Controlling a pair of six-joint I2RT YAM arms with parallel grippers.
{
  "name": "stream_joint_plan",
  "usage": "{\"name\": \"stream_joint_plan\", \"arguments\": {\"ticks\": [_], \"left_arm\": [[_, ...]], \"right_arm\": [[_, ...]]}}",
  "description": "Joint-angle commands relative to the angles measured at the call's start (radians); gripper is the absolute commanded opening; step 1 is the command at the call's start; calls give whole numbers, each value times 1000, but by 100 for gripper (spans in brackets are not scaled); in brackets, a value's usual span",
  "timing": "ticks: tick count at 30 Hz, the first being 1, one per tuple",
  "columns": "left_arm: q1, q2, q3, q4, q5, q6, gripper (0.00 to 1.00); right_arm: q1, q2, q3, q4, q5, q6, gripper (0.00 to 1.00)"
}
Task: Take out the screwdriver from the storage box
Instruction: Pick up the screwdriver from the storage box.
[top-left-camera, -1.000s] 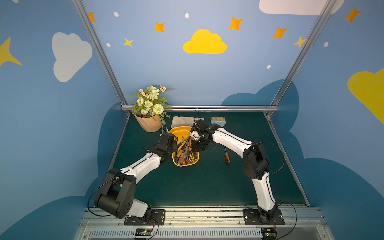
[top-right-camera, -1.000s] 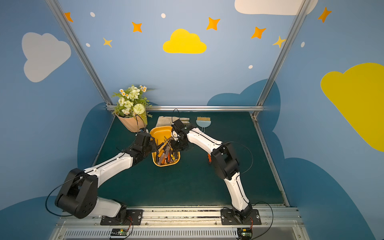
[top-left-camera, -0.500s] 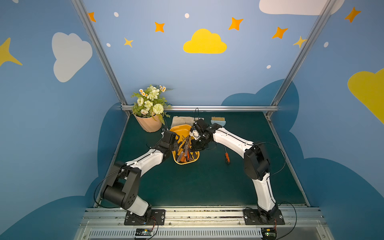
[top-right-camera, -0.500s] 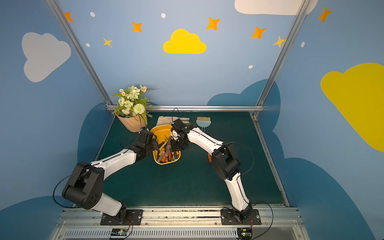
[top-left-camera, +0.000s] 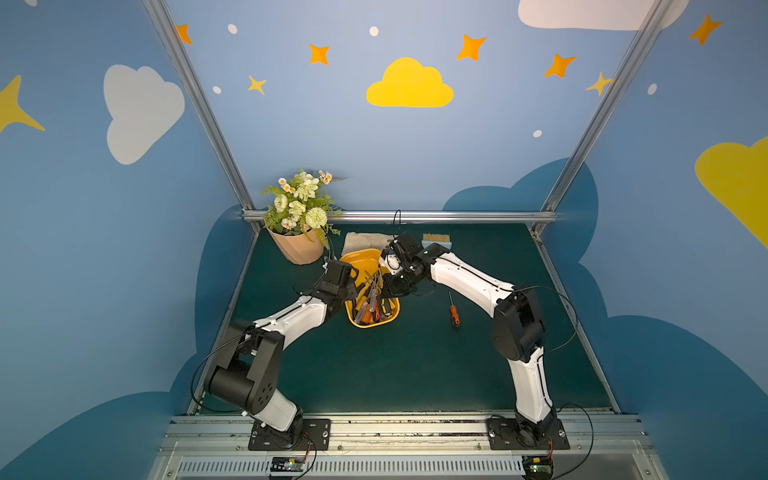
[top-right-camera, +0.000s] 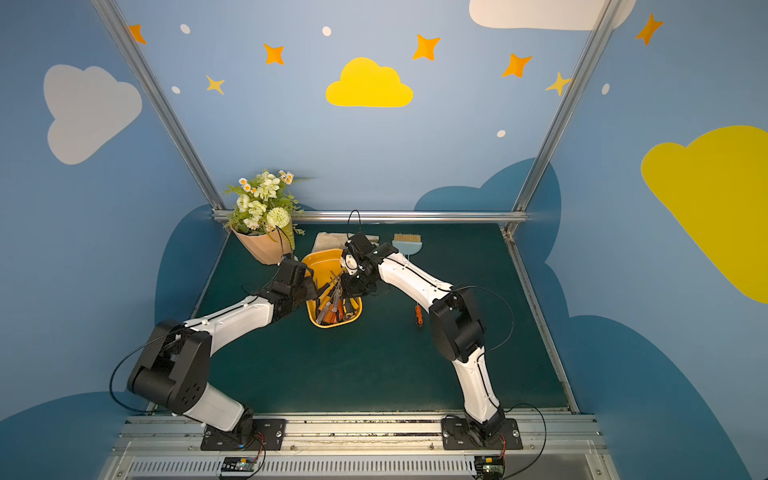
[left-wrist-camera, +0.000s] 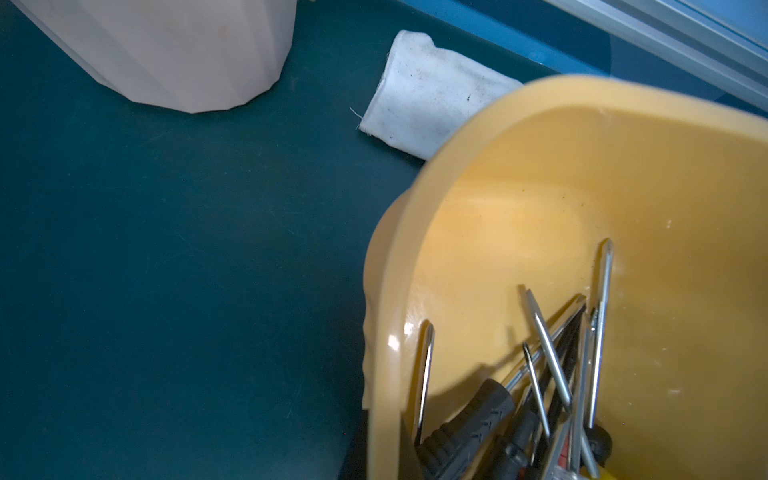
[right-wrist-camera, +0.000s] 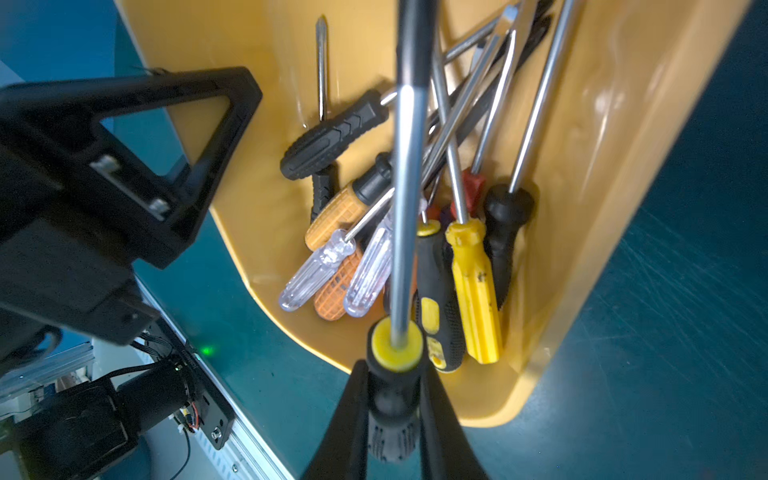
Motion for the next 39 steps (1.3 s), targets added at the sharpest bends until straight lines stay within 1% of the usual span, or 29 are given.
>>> {"name": "stream_joint_plan", "arguments": {"ticks": [1,6,10,15,19,23,25,28,33,39], "left_arm": [[2,-7,29,70,26,-30,3],[3,1,32,75,59,-40,3],[3,9,41,70,68,-43,2],[3,32,66,65,64,-36,3],[3,50,90,54,70,-36,2],[3,58,91,50,69,-39,2],[3,62,92,42,72,-39,2],[4,63,91,35,75,-42,3],[3,66,94,26,72,-40,2],[4,68,98,20,77,-40,2]], "right_arm": [[-3,21,23,51,-40,27,0],[-7,71,69,25,-64,26,0],[-7,73,64,26,-69,27,0],[-16,43,64,23,-61,17,0],[-39,-18,33,11,-47,-2,0],[-88,-105,-31,-20,-30,-39,0],[-126,-141,-56,-68,-39,-65,0],[-176,-200,-107,-137,22,-102,0],[-259,-296,-227,-182,85,-158,0],[-382,-317,-329,-252,113,-201,0]]}}
